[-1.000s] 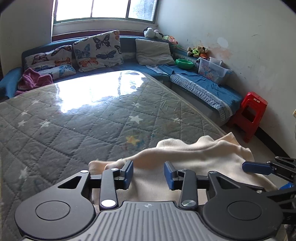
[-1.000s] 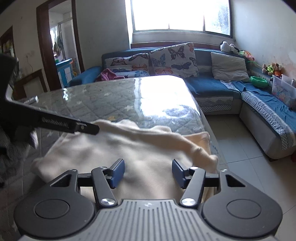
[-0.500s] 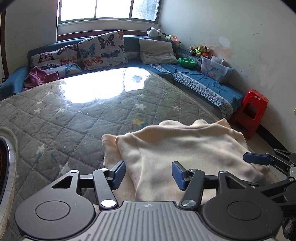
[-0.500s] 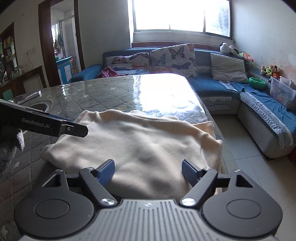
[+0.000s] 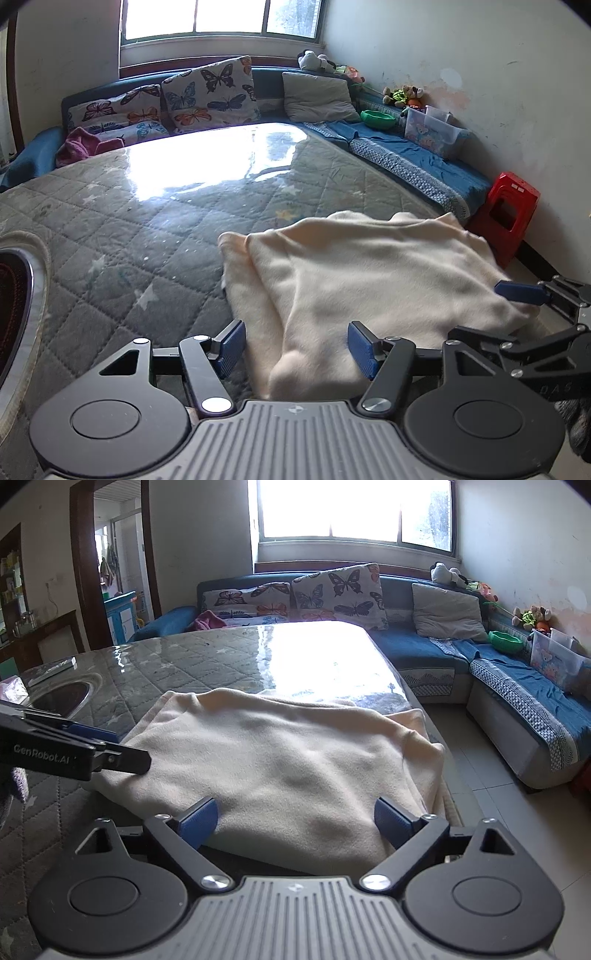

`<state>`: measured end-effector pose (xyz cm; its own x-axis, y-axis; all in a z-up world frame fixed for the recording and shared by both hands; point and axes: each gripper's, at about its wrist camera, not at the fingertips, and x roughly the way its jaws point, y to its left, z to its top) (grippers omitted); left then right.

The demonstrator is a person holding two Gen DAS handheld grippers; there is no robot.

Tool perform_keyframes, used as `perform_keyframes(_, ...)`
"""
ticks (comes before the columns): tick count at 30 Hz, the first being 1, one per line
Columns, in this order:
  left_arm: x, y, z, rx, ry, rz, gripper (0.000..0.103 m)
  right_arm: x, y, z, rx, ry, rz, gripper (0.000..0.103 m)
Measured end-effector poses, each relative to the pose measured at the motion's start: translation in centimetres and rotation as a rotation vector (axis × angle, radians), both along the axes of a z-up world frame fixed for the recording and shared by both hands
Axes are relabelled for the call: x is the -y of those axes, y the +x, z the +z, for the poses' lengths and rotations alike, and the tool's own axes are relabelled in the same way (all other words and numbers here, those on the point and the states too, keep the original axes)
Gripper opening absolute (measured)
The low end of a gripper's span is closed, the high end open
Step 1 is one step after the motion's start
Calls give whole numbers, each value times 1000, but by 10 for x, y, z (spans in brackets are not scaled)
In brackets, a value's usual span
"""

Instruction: Fold clothes

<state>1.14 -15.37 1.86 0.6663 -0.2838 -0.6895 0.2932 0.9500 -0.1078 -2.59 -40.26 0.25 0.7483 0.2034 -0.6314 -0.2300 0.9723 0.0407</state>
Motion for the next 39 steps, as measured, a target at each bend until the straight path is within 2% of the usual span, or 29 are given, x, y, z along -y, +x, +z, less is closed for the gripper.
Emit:
perform_keyframes(5, -4, -4, -1, 4, -2, 6, 66, -7, 0, -5, 2, -31, 8, 103)
perform_keyframes(11, -12, -8, 2, -1, -19, 28, 69, -6, 1, -4, -6, -7, 11, 103)
perform_keyframes(17, -15, -14, 5, -7, -31, 45, 73, -8, 0, -5, -4, -25, 14, 103)
perform_keyframes(22, -14, -22, 7, -8, -31, 43, 79, -9, 3, -4, -16, -28, 15, 103)
perform_keyframes(28, -14, -32, 12, 4, -29, 47, 88, -12, -6, 0, 19, -33, 2, 103)
perform_keyframes(34, -12, -43, 15, 26, -19, 33, 92, -9, -19, 7, 25, -1, -40, 103)
perform_keyframes(39, -12, -52, 16, 35, -13, 27, 95, -11, -32, 11, 52, -28, -59, 103)
